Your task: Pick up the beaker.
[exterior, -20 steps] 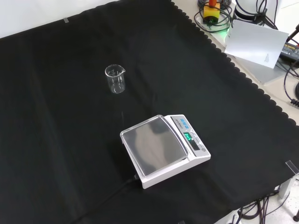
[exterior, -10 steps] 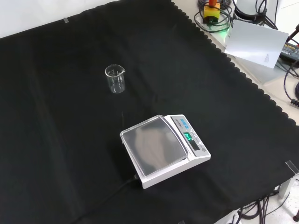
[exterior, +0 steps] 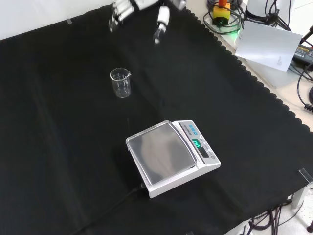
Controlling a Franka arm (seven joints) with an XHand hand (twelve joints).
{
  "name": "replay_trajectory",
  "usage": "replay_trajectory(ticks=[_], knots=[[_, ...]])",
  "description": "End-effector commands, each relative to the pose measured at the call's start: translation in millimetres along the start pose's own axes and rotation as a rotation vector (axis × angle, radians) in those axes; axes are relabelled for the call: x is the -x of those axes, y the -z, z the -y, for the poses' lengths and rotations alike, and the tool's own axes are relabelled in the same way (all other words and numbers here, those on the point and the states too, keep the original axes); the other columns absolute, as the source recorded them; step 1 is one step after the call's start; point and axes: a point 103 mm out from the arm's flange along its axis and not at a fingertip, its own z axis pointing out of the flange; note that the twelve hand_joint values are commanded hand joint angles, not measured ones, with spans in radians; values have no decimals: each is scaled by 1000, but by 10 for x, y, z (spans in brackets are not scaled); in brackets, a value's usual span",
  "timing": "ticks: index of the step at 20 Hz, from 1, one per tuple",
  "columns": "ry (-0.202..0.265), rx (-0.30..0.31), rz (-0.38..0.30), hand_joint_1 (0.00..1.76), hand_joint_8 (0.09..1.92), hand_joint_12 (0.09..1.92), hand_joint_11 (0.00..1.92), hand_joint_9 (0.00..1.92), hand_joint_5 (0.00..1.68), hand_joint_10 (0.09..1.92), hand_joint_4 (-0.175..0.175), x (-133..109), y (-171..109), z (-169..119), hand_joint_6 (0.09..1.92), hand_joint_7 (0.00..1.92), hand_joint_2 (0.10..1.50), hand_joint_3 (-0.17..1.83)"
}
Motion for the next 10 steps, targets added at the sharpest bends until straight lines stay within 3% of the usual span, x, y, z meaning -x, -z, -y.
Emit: replay_trajectory(ticks=[1, 10], knots=[[-21, -25, -49, 404, 628, 1239, 0, 103, 138, 807, -1, 174, -543, -492, 87, 0, 722, 253], [-38, -58, -46, 405, 625, 1235, 0, 102, 136, 808, 0, 272, -851, -931, 87, 0, 725, 248]])
